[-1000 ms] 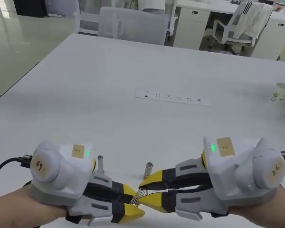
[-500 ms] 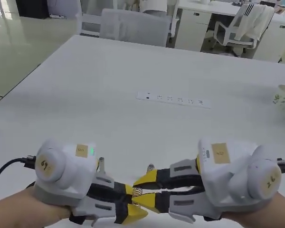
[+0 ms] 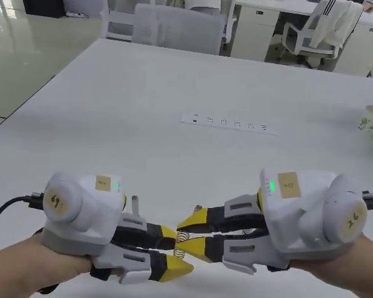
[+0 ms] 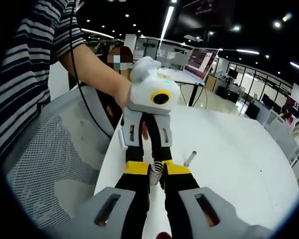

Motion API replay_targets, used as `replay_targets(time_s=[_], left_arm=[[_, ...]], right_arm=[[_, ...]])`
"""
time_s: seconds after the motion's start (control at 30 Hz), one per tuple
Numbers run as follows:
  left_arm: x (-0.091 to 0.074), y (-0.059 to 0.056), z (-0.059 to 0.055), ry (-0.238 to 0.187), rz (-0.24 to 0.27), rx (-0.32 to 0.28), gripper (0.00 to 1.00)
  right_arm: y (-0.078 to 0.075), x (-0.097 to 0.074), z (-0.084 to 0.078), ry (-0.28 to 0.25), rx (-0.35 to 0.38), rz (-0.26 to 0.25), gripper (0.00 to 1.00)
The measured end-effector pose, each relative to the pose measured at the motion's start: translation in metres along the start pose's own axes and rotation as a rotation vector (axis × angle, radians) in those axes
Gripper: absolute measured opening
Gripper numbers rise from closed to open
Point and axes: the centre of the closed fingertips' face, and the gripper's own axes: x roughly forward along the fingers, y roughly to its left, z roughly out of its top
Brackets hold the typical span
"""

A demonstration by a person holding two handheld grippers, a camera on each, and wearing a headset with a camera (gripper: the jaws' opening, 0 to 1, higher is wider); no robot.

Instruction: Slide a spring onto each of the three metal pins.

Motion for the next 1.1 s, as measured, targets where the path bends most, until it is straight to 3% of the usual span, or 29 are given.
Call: replay_targets(time_s=[0.37, 1.1], left_arm=[[-0.008, 0.004, 0.0, -0.003, 0.02, -0.012, 0.17], [-0.048, 0.018, -0.012, -0.001, 0.129, -0.068, 0.31]], right_arm=[[-0.006, -0.004, -0.007, 0.016, 0.011, -0.026, 0.07], [-0.018, -0.009, -0.023, 0.047, 0.024, -0.081, 0.07]])
